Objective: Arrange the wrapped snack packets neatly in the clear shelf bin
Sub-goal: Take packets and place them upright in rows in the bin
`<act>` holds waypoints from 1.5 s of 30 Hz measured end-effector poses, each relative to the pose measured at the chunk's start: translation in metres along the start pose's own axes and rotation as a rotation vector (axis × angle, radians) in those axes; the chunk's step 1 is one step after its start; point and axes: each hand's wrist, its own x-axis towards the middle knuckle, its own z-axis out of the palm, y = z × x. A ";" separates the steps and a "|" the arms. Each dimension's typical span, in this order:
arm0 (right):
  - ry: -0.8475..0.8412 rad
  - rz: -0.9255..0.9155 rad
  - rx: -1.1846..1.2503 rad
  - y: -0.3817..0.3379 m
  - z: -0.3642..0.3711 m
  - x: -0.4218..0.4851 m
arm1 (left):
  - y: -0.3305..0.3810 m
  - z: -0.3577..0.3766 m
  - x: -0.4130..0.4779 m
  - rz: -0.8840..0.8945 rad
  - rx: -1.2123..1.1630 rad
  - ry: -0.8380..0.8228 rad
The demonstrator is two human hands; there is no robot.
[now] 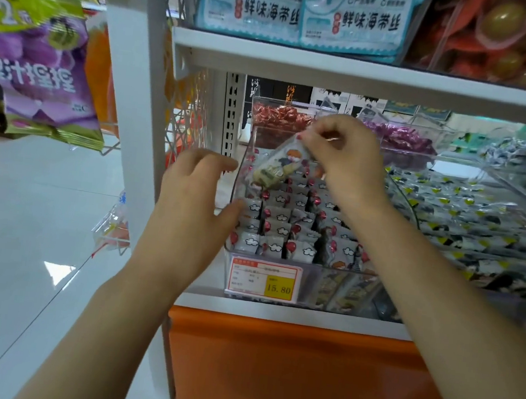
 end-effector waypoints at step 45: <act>0.022 0.790 1.024 0.019 -0.070 -0.072 | 0.045 0.015 -0.011 -0.387 -1.035 -0.276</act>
